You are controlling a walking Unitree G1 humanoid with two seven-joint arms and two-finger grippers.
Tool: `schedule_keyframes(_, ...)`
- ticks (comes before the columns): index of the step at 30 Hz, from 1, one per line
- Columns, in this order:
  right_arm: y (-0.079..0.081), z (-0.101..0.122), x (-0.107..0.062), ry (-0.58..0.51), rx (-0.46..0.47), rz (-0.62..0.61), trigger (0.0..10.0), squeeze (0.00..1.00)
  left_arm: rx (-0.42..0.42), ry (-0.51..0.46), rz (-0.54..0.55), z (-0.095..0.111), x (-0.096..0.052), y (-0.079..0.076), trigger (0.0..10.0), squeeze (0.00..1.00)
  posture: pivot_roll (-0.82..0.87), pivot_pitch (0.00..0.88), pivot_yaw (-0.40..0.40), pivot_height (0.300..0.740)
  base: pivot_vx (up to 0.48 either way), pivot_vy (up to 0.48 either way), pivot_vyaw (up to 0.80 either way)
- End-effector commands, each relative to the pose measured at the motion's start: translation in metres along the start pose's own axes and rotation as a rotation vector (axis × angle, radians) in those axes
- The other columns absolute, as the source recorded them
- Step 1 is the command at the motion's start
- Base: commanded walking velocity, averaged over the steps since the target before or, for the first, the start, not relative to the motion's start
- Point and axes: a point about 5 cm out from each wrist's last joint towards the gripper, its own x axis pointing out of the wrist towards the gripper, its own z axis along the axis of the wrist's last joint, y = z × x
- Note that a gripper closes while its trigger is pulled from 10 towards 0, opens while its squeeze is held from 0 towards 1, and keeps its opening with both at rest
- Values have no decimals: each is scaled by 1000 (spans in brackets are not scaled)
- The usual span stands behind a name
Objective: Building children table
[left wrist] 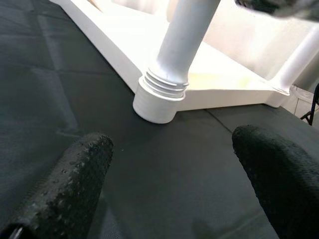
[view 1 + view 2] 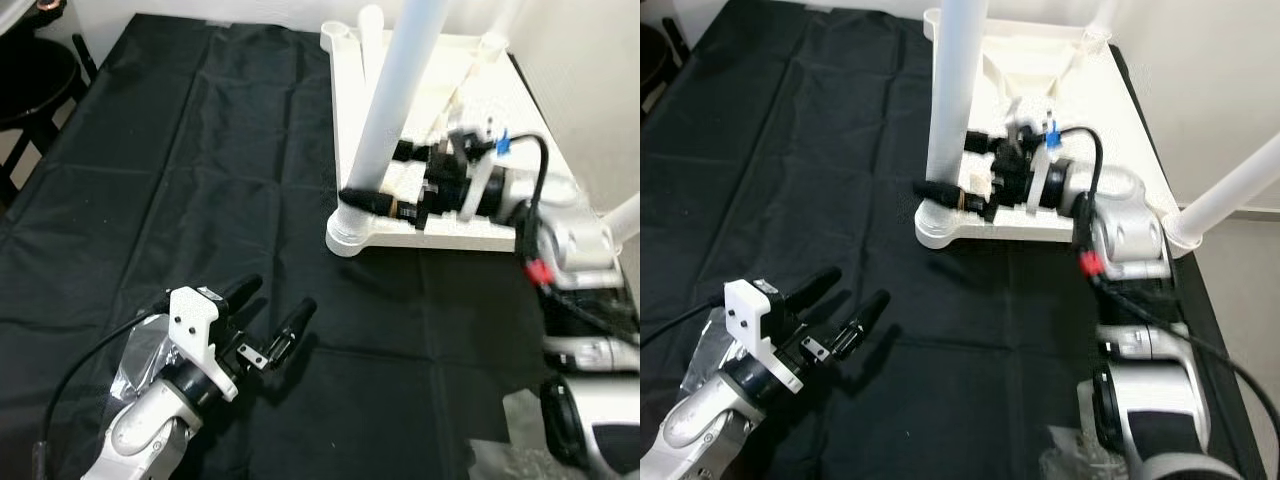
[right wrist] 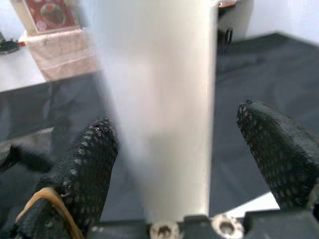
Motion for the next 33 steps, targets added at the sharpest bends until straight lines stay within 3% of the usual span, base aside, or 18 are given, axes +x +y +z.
schedule_keyframes(1, -1, -3, 5, 1, 0, 41, 10000, 0, -7, 8, -9, 0, -2, -4, 10000, 0, 62, 284, -96, 740, 0, 0, 0)
schedule_keyframes(2, -1, -3, 8, -11, 7, 61, 0, 0, -7, 7, -8, 0, -2, -5, 10000, 0, 63, 282, -96, 740, 0, 0, 0)
schedule_keyframes(8, 1, -4, 11, -11, 9, 109, 0, 0, -8, 6, -6, 0, -3, -5, 10000, 0, 63, 281, -100, 740, 0, 0, 0)
schedule_keyframes(15, 4, -16, 2, 12, 15, 138, 0, 0, -12, 3, -5, 0, -2, -6, 10000, 0, 52, 273, -109, 740, 0, 0, 0)
schedule_keyframes(20, 34, -39, -3, 33, 76, 31, 0, 0, -13, 2, -4, -1, -2, -5, 10000, 0, 43, 270, -109, 740, 0, 0, 0)
schedule_keyframes(22, 34, -39, -3, 33, 76, 31, 0, 0, -13, 2, -4, -1, -2, -5, 10000, 0, 43, 270, -109, 740, 0, 0, 0)
schedule_keyframes(23, 43, -49, 6, 49, 120, -126, 0, 0, -13, 3, -5, -2, -2, -4, 10000, 0, 39, 265, -111, 740, 0, 0, 0)
schedule_keyframes(24, 43, -49, 6, 49, 120, -126, 0, 0, -13, 3, -5, -2, -2, -4, 10000, 0, 39, 265, -111, 740, 0, 0, 0)
schedule_keyframes(25, 49, -65, 9, 108, 193, -522, 0, 0, -12, 5, -5, -2, -2, -3, 10000, 0, 27, 261, -106, 740, 0, 0, 0)
schedule_keyframes(26, 62, -79, 3, 170, 255, -781, 0, 0, -11, 6, -6, -2, -1, -2, 10000, 0, 31, 258, -103, 740, 0, 0, 0)
schedule_keyframes(27, 62, -79, 3, 170, 255, -781, 0, 0, -11, 6, -6, -2, -1, -2, 10000, 0, 31, 258, -103, 740, 0, 0, 0)
schedule_keyframes(28, 76, -87, -2, 221, 258, -930, 0, 0, -11, 6, -7, -3, -1, -1, 10000, 0, 31, 258, -103, 740, 0, 0, 0)
schedule_keyframes(31, 83, -90, -2, 225, 267, -991, 0, 0, -7, 8, -9, -3, 0, 0, 10000, 0, 31, 252, -93, 740, 0, 0, 0)
schedule_keyframes(33, 86, -86, 8, 203, 285, -1003, 0, 0, -4, 10, -11, -4, 0, 1, 10000, 0, 27, 247, -95, 740, 0, 0, 0)
